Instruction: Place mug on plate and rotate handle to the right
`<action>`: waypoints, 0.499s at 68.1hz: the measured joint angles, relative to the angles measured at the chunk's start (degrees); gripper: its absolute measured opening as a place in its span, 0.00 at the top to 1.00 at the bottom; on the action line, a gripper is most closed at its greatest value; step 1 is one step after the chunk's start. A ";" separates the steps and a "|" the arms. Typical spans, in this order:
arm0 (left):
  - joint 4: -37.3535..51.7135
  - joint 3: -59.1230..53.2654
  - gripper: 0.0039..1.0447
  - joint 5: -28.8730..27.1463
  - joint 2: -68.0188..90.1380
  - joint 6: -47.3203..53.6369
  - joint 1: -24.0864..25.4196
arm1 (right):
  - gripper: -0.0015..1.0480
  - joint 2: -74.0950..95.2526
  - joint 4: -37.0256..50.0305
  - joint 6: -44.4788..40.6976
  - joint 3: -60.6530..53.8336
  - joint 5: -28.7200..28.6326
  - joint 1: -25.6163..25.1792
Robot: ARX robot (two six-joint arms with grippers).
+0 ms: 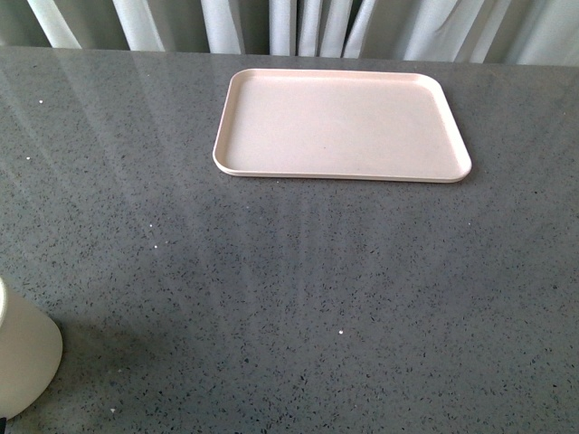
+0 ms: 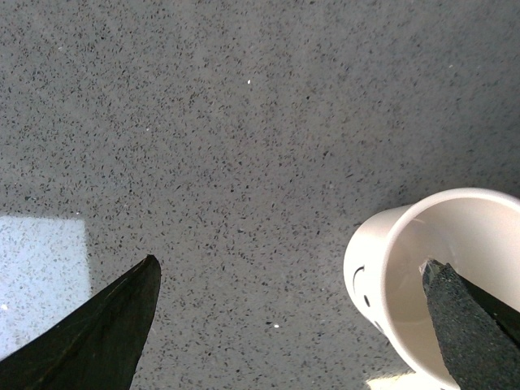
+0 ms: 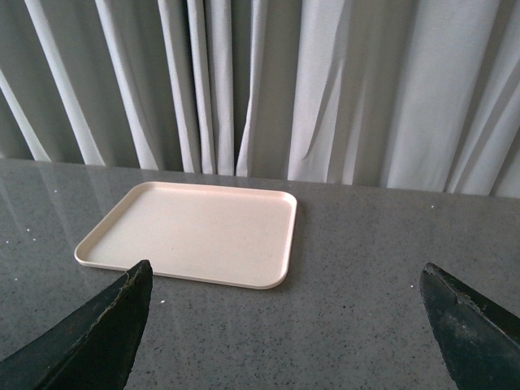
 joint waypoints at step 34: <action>-3.06 2.23 0.09 1.90 12.11 6.86 1.42 | 0.09 0.00 0.00 -0.02 0.00 -0.02 0.00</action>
